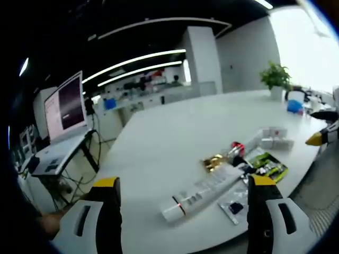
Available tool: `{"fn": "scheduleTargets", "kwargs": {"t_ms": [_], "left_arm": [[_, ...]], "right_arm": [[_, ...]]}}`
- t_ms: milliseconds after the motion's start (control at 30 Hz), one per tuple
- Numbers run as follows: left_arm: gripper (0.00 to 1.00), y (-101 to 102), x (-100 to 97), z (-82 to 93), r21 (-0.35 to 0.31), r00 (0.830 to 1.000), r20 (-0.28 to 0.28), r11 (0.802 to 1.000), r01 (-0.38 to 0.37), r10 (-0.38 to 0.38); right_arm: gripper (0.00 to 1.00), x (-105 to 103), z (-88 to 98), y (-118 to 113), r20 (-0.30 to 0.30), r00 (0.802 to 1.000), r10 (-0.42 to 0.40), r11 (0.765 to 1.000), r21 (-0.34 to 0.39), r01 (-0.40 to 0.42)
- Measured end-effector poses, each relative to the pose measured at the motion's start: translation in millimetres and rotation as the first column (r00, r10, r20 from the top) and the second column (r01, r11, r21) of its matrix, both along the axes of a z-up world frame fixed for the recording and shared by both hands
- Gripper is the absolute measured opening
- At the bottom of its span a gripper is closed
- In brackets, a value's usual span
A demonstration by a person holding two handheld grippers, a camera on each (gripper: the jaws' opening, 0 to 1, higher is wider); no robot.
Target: Arrange the skincare products in the storage area until every visible bottle or jar stands upright without overlapping.
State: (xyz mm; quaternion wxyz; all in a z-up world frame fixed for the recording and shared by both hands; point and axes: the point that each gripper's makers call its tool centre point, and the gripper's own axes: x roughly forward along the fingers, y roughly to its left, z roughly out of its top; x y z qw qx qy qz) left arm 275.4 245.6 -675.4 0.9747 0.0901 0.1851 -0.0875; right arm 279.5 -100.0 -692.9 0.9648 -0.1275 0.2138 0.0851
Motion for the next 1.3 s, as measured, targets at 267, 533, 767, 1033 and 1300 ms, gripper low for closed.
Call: {"fn": "scheduleTargets", "kwargs": {"t_ms": [267,533,767,1033,1300], "left_arm": [[0.97,-1,-3.5,1.1,-0.002,1.000,0.003,1.000,-0.003,0.003],[0.97,1,3.2,-0.2,0.000,1.000,-0.002,1.000,-0.001,0.001],[0.97,1,4.9,0.2,0.000,1.000,0.002,1.000,-0.003,0.003],[0.97,1,7.2,-0.1,-0.007,1.000,0.001,1.000,0.001,-0.001],[0.97,3,11.0,0.8,-0.014,1.000,0.006,1.000,-0.005,0.005]], "right_arm": [[0.99,-1,-0.4,0,-0.004,1.000,0.002,1.000,-0.001,-0.002],[0.99,-1,-0.8,-1,-0.007,1.000,0.003,1.000,-0.003,-0.003],[0.99,-1,-0.8,-1,-0.006,1.000,0.005,1.000,-0.002,-0.005],[0.99,0,-1.8,-1,-0.012,1.000,0.008,1.000,-0.003,-0.008],[0.99,4,-1.7,-1,-0.009,1.000,0.016,1.000,-0.002,-0.016]]}}
